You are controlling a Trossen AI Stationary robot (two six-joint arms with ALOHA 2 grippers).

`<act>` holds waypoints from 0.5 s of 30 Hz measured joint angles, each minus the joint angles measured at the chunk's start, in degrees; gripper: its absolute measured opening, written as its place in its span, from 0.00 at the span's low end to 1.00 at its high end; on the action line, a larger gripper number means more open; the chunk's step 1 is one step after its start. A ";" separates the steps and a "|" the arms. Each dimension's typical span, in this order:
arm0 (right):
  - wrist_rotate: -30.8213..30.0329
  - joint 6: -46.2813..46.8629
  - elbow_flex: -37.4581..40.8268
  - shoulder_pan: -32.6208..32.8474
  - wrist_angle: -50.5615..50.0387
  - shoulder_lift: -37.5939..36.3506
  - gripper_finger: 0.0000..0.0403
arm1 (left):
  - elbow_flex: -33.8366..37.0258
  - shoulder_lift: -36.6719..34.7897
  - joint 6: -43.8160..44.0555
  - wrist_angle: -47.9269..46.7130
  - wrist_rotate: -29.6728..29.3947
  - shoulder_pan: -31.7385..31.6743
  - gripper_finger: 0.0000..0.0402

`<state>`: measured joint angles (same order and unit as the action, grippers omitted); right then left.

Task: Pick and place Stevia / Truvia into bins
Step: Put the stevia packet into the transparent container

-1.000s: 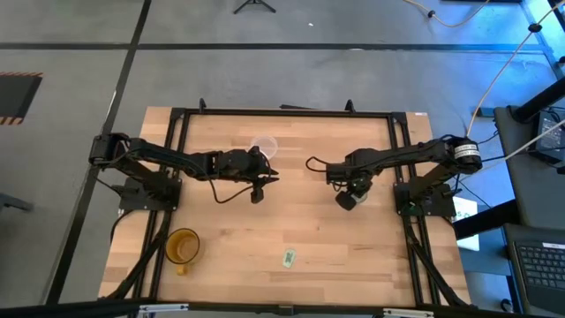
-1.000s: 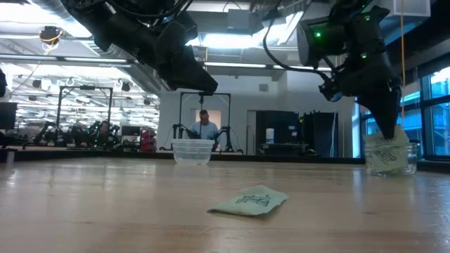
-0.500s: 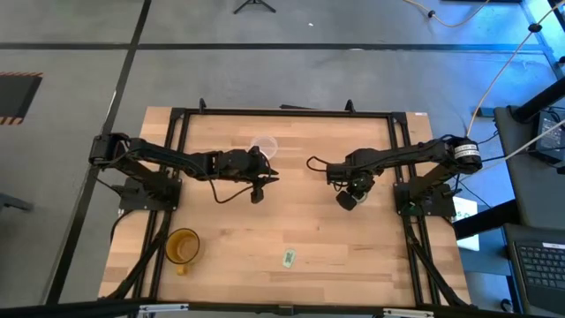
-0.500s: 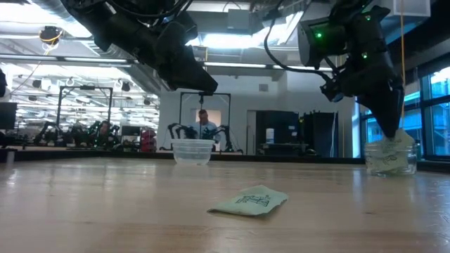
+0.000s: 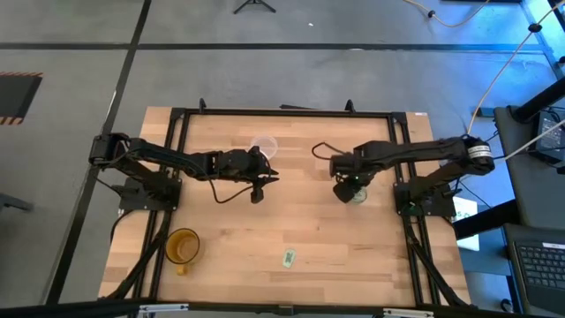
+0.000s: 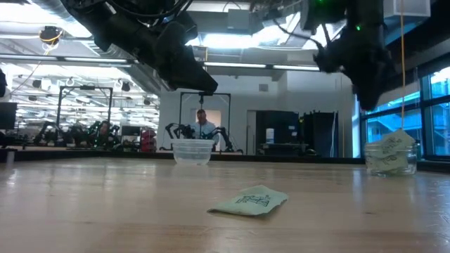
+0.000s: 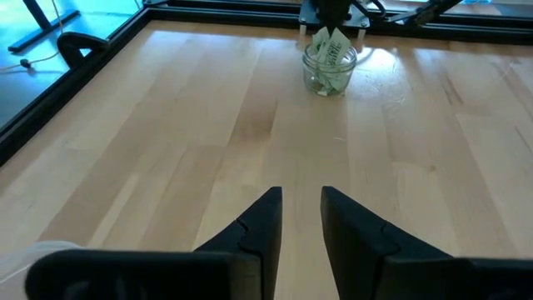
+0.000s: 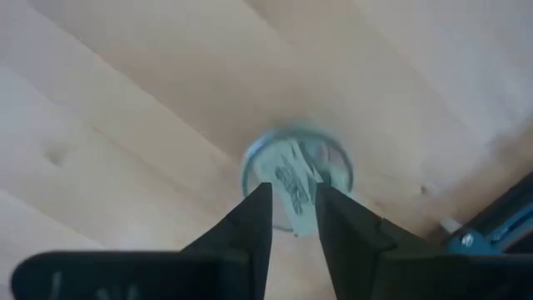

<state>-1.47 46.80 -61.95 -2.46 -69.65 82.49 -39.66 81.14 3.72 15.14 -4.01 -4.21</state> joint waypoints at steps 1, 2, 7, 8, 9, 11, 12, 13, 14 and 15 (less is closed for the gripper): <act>-0.72 0.08 -0.79 0.04 0.00 -0.51 0.24 | 0.00 0.00 -0.21 0.01 0.00 0.01 0.20; -1.46 0.04 -1.65 0.22 0.05 -1.00 0.24 | 0.00 0.00 -0.88 -0.01 0.04 0.02 0.20; -4.61 -2.09 -5.46 2.05 1.66 -2.59 0.24 | 0.00 0.00 -7.40 0.01 3.19 0.65 0.19; -4.89 -2.07 -5.86 2.51 2.30 -2.82 0.24 | 0.00 0.00 -8.39 0.01 4.09 0.92 0.19; -4.99 -2.07 -6.10 2.89 3.72 -3.21 0.24 | 0.00 0.00 -8.86 0.01 5.39 1.20 0.19; -4.97 -2.07 -6.16 3.64 8.08 -4.00 0.24 | 0.00 0.00 -9.15 0.01 8.98 1.70 0.17; -4.97 -2.00 -6.16 4.15 10.73 -4.40 0.24 | 0.00 0.00 -9.07 0.01 10.84 2.04 0.17; -4.99 -2.01 -6.17 4.74 13.10 -4.71 0.24 | 0.00 0.00 -9.04 0.01 12.46 2.46 0.16; -5.01 -2.06 -6.23 5.30 15.24 -4.82 0.24 | 0.00 0.00 -9.04 0.03 13.36 3.01 0.15; -4.99 -2.05 -6.25 5.80 17.24 -4.82 0.24 | 0.00 0.00 -9.04 0.04 13.72 3.56 0.15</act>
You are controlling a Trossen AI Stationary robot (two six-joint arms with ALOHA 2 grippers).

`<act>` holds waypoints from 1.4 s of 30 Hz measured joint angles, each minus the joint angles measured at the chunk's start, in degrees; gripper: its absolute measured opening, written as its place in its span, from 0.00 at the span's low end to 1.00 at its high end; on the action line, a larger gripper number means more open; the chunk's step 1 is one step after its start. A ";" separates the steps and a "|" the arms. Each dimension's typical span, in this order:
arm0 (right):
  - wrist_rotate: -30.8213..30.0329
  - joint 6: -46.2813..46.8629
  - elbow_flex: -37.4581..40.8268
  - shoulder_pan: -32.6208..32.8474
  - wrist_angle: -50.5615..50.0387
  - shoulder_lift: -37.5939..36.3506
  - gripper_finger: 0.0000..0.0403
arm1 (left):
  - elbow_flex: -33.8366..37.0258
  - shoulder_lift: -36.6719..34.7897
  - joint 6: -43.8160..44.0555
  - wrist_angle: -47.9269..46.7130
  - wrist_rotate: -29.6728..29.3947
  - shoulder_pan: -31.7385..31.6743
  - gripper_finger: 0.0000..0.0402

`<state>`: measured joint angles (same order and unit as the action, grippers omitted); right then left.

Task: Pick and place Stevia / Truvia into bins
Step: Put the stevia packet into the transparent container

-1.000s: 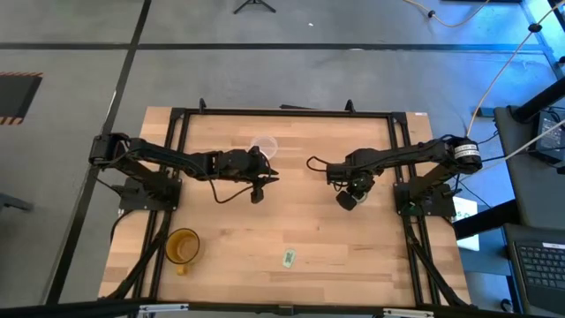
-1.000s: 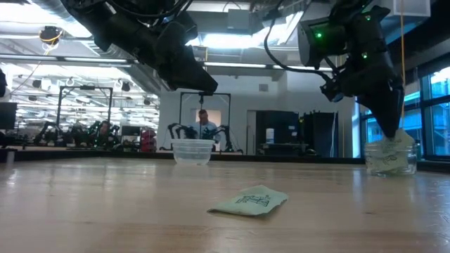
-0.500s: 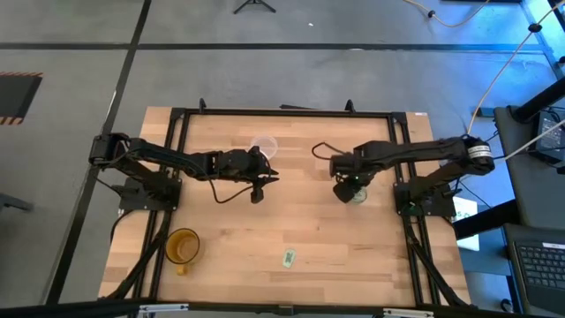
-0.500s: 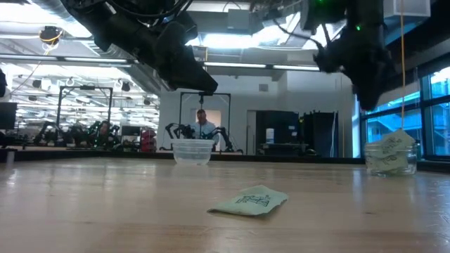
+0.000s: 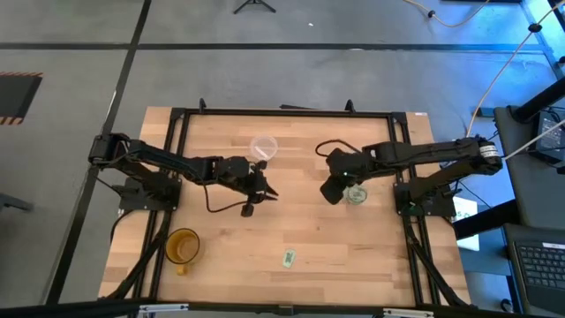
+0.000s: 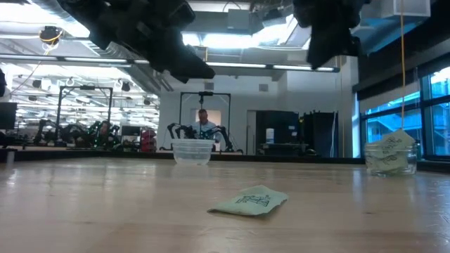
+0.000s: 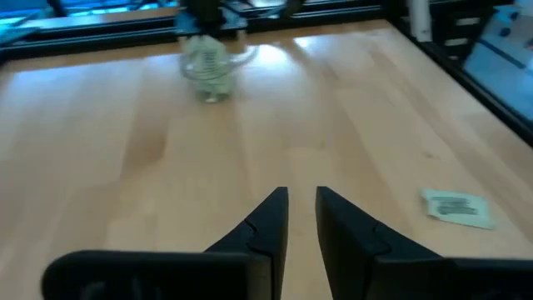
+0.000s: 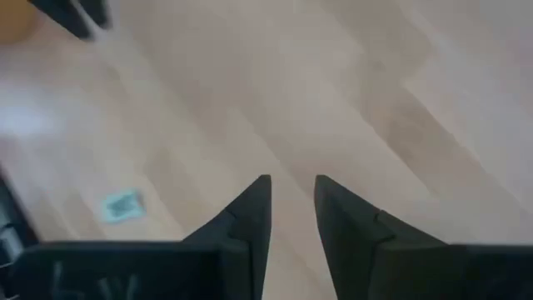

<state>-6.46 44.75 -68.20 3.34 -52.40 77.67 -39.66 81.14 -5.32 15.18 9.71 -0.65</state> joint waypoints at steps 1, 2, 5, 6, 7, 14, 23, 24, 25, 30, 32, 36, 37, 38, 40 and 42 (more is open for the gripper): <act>0.02 0.07 0.00 0.48 1.45 0.07 0.24 | 0.00 0.00 0.00 0.00 0.11 0.58 0.14; 0.02 0.21 0.00 0.93 2.20 0.13 0.24 | 0.00 0.00 0.00 0.00 0.12 1.19 0.13; -1.27 1.92 0.00 2.23 3.57 0.38 0.24 | 0.00 0.00 0.00 0.00 0.23 3.15 0.11; -2.52 2.99 0.00 2.69 3.32 0.44 0.24 | 0.00 0.00 -0.03 0.04 0.46 3.81 0.11; -3.93 3.41 0.02 3.17 3.17 0.44 0.24 | 0.00 0.00 -0.21 0.04 0.66 4.55 0.10; -5.18 6.01 0.02 6.64 3.41 0.44 0.24 | -0.04 1.56 2.50 1.92 -2.80 11.60 0.03; -5.14 5.97 0.02 12.79 3.41 0.42 0.24 | -8.11 15.33 4.09 8.65 -11.81 20.33 0.00; -5.14 5.97 0.02 13.45 3.41 0.42 0.24 | -9.91 17.38 4.09 8.64 -11.74 20.98 0.00; -5.14 5.97 0.02 14.13 3.41 0.42 0.24 | -11.43 19.21 4.09 8.66 -11.68 21.55 0.00; -5.12 5.99 0.02 17.18 3.36 0.42 0.24 | -17.57 26.17 6.41 6.71 -11.67 24.09 0.00; -5.11 5.97 0.02 18.05 3.34 0.42 0.24 | -19.42 27.97 7.47 5.55 -11.68 25.09 0.00; -5.09 6.01 0.04 19.01 3.29 0.42 0.24 | -21.62 31.00 8.79 1.94 -11.56 26.62 0.00; -5.09 6.10 0.04 19.14 3.28 0.42 0.24 | -22.01 31.70 9.54 1.02 -11.53 26.84 0.00; -5.09 6.14 0.04 19.32 3.29 0.43 0.24 | -22.17 32.34 10.23 0.38 -11.58 27.00 0.00; -5.09 6.16 0.04 19.68 3.28 0.42 0.24 | -22.16 33.58 11.94 -0.24 -11.68 27.28 0.00; -5.08 6.15 0.07 19.92 3.31 0.42 0.24 | -22.16 34.31 13.80 -0.34 -12.15 27.31 0.01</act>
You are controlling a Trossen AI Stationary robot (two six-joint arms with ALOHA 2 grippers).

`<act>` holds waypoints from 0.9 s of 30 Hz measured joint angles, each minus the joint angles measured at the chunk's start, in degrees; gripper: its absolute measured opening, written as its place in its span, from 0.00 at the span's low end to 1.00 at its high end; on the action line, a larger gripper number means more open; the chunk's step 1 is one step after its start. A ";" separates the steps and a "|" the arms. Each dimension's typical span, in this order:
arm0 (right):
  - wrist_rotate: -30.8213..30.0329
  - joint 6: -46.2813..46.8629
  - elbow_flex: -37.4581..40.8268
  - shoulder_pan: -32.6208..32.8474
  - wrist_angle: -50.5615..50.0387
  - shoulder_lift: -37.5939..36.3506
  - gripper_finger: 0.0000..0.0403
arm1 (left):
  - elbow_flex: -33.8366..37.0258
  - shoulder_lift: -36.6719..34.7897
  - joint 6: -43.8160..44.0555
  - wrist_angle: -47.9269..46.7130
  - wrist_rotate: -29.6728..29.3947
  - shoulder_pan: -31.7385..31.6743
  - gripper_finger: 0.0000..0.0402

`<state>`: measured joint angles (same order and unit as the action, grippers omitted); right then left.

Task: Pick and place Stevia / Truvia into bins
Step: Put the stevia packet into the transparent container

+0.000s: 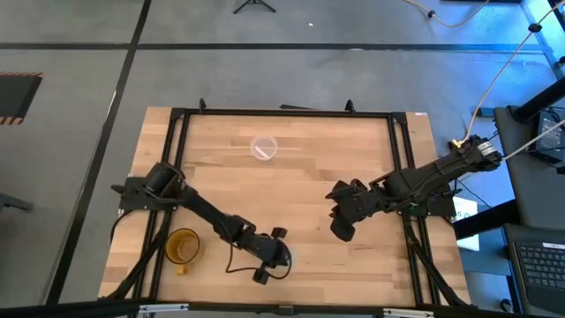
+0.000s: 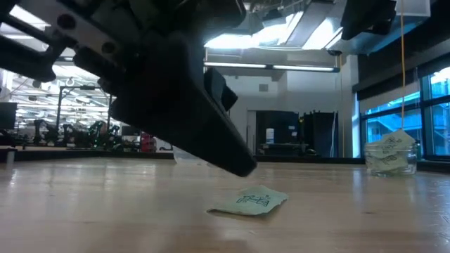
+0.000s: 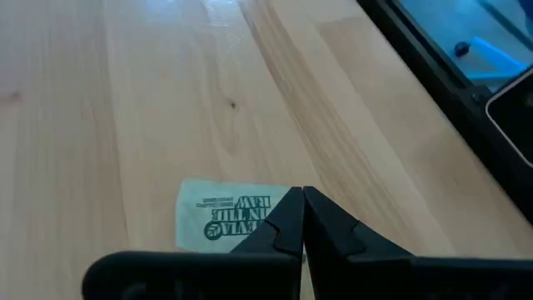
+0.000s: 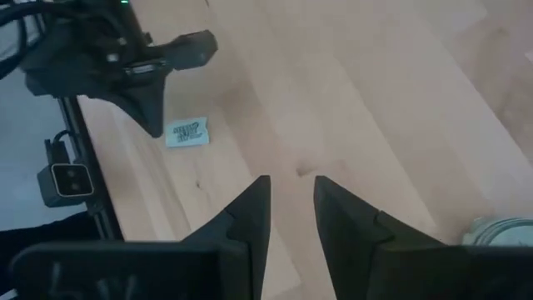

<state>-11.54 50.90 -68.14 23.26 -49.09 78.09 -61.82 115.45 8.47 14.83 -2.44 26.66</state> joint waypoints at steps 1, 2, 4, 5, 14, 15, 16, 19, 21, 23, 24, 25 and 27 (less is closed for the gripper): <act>0.01 0.02 0.00 0.08 0.10 0.01 0.24 | 0.00 0.21 0.85 0.20 -0.02 0.09 0.00; 0.01 0.11 0.00 0.28 0.22 -0.01 0.24 | 0.00 0.39 1.66 0.31 -0.04 0.20 0.00; 0.00 1.14 0.04 0.52 1.42 0.07 0.24 | 0.00 0.87 2.30 0.22 -0.06 0.28 0.00; -0.03 1.36 0.04 0.64 2.71 0.14 0.24 | 0.00 0.90 2.34 -0.19 -0.04 0.32 0.00; 0.01 -1.49 0.04 2.05 12.33 3.66 0.24 | 0.02 0.85 2.36 -3.45 -0.20 -0.43 0.00; 0.03 -0.96 0.04 2.08 11.98 4.35 0.24 | 0.02 0.85 2.36 -3.54 -0.41 -0.66 0.01; 0.15 -0.42 0.04 2.08 11.82 5.05 0.24 | 0.02 0.84 2.36 -3.75 -0.55 -0.86 0.01; 1.22 -0.20 0.04 2.08 10.94 7.16 0.24 | 0.02 0.79 2.76 -4.12 -0.43 -1.46 0.00; 2.95 1.17 0.04 2.04 11.04 8.51 0.24 | 0.00 0.75 2.99 -4.42 -0.29 -1.81 0.00; 5.46 4.13 0.04 1.68 11.19 9.94 0.24 | 0.00 0.75 2.93 -4.46 -0.45 -2.14 0.01; 6.36 5.77 0.04 1.44 11.43 10.74 0.24 | 0.00 0.75 2.59 -4.46 -0.48 -2.28 0.01; 6.80 7.44 0.04 1.27 11.65 11.57 0.24 | 0.00 0.75 2.01 -4.46 -0.46 -2.43 0.01; 6.70 10.69 0.04 0.89 11.70 13.23 0.24 | 0.00 0.75 1.27 -4.56 -0.46 -2.54 0.00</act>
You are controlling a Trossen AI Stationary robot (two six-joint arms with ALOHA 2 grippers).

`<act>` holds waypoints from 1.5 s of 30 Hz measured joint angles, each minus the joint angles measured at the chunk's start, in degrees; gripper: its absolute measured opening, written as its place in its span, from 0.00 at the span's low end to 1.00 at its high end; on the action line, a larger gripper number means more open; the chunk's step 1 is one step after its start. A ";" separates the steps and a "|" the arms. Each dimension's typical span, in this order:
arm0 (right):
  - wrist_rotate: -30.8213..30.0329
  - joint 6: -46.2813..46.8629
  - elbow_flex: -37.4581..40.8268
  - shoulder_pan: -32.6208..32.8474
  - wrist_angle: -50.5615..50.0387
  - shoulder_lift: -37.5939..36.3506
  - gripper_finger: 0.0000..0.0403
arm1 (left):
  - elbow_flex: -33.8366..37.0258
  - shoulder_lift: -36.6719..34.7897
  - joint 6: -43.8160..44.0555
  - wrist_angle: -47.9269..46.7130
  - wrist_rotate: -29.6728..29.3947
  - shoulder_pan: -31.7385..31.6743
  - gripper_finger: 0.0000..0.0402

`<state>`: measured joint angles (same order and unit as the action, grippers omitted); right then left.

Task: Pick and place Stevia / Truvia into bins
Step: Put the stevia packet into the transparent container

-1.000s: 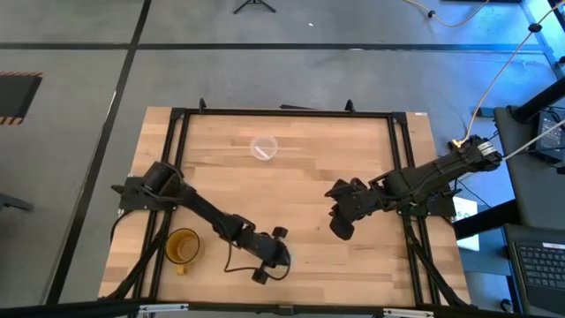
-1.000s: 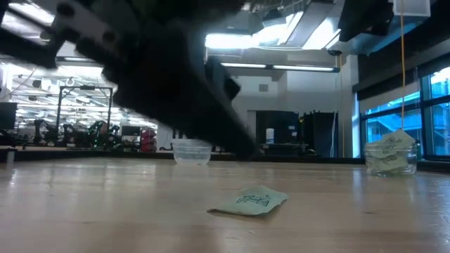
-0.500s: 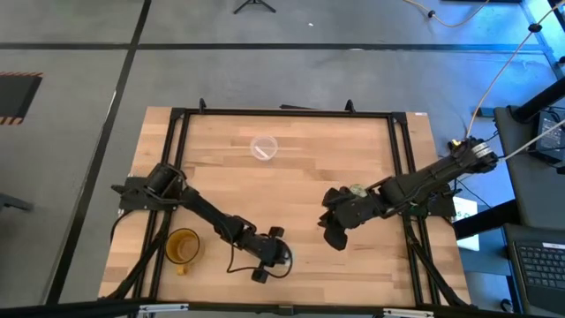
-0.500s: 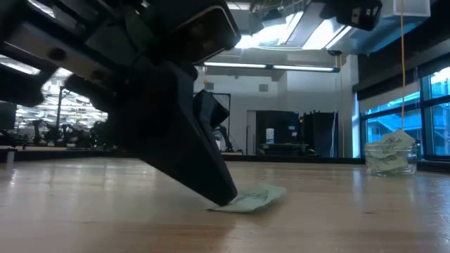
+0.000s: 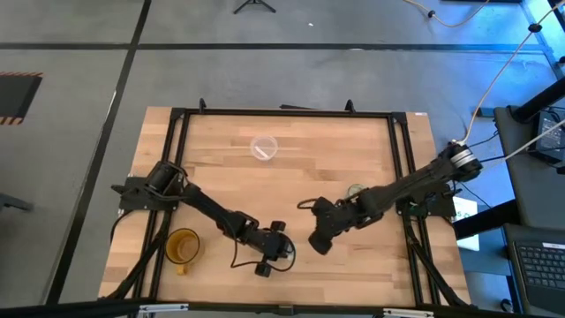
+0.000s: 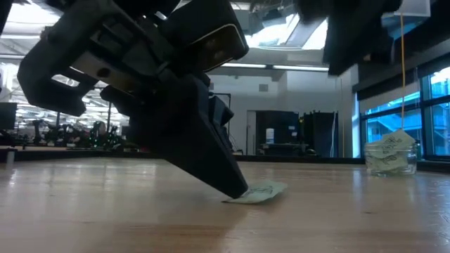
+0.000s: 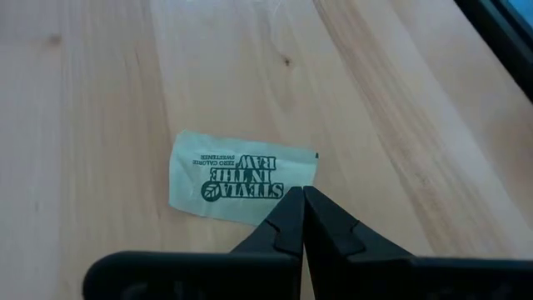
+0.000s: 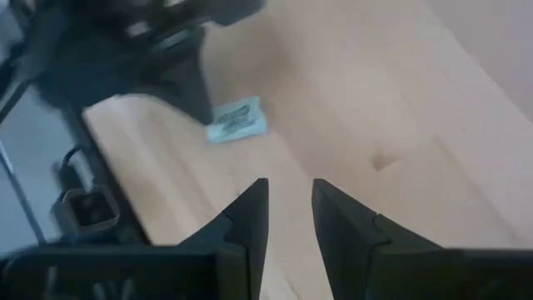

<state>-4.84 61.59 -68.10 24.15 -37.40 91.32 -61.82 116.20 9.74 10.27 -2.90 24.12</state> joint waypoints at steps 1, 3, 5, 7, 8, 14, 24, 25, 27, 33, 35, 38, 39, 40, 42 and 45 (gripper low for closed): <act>0.00 1.38 0.00 -0.20 0.38 0.93 0.24 | 0.00 0.00 -0.43 -0.01 0.01 -0.07 0.00; 0.08 2.89 0.00 -0.66 0.67 2.75 0.24 | 0.00 0.00 -0.63 -0.04 0.04 -0.23 0.00; 1.35 2.69 0.00 -0.99 2.44 4.27 0.24 | 0.00 0.00 -0.60 -0.09 -0.03 -0.26 0.01; 2.38 2.51 0.00 -1.27 5.04 5.87 0.24 | 0.00 0.00 -0.58 -0.10 -0.14 -0.26 0.00; 2.39 2.39 0.00 -1.29 6.12 6.67 0.24 | 0.00 0.00 -0.58 -0.11 -0.13 -0.26 0.00; 2.40 1.29 0.00 -1.50 8.70 10.33 0.24 | 0.00 0.00 -0.49 -0.12 -0.34 -0.25 0.01; 3.40 5.40 -0.02 -1.54 9.38 15.58 0.24 | 0.00 0.00 -1.41 -0.21 -0.50 -0.24 0.00; 3.47 5.16 -0.02 -1.54 9.32 15.80 0.24 | 0.00 0.00 -1.44 -0.21 -0.50 -0.24 0.00; 3.47 3.78 -0.02 -1.75 9.36 15.90 0.24 | 0.02 0.00 -1.47 -0.21 -0.50 -0.24 0.00; 4.68 1.07 -0.02 -3.06 11.18 15.72 0.26 | 0.04 0.00 -1.49 -0.21 -0.51 -0.24 0.00; 6.42 1.10 -0.02 -3.46 11.76 15.72 0.29 | 0.04 0.00 -1.50 -0.21 -0.51 -0.24 0.00; 6.67 1.10 -0.02 -3.90 12.95 15.67 0.36 | 0.04 0.00 -1.51 -0.21 -0.52 -0.24 0.00; 6.66 0.87 -0.02 -3.99 13.09 15.57 0.38 | 0.04 0.00 -1.51 -0.21 -0.50 -0.24 0.01; 6.64 -0.24 -0.02 -4.01 13.32 15.50 0.41 | 0.04 0.00 -1.52 -0.21 -0.51 -0.24 0.01; 6.57 -2.37 -0.02 -4.04 13.39 15.42 0.46 | 0.04 0.00 -1.52 -0.22 -0.50 -0.24 0.00; 6.92 -4.17 -0.02 -4.01 13.17 15.42 0.51 | 0.04 0.00 -1.52 -0.23 -0.51 -0.24 0.00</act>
<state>2.08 57.42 -68.12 20.14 -24.22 106.74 -61.78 116.20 8.23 10.04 -3.40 23.88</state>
